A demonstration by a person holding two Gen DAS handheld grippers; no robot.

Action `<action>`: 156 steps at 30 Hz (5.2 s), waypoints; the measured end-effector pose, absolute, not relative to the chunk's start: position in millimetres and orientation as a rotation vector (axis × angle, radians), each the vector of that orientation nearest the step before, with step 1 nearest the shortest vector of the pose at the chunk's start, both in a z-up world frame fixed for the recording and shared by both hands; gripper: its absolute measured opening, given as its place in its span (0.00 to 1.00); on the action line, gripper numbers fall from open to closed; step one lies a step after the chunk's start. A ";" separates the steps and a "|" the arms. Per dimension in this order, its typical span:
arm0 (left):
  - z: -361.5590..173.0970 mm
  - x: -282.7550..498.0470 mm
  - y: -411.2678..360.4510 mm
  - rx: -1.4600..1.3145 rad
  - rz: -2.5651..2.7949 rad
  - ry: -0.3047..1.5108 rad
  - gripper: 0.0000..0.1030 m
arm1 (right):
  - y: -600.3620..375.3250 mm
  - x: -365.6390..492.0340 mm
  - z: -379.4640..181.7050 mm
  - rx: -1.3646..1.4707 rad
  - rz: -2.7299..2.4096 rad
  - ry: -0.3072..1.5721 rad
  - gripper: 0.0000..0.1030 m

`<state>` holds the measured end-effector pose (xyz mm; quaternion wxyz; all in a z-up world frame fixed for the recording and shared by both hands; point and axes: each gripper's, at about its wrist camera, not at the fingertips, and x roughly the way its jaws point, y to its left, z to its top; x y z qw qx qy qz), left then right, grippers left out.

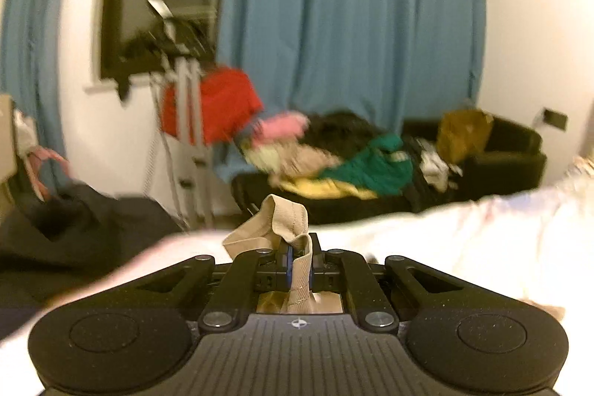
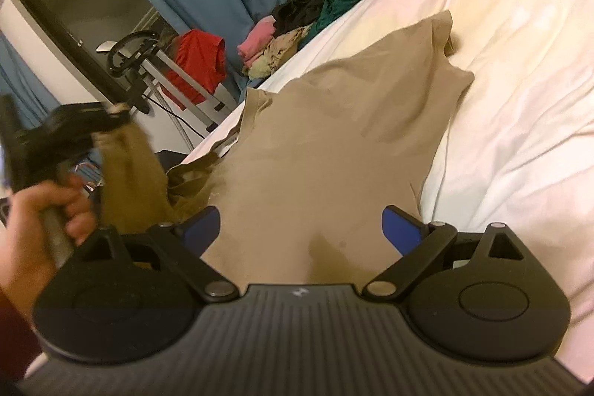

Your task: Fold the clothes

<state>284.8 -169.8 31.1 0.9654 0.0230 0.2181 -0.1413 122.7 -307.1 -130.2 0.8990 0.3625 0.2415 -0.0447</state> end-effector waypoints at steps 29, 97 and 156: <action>-66.7 -10.5 89.4 -0.073 -0.273 0.999 0.60 | -265.3 93.2 -122.9 0.612 -0.062 0.576 0.93; -77.2 -65.4 54.6 -0.118 -0.654 0.726 0.01 | -229.8 366.0 -103.3 0.212 0.132 0.457 0.03; -68.3 -71.7 35.0 -0.021 -0.466 0.679 0.81 | -266.1 189.1 -71.3 0.354 -0.045 0.413 0.94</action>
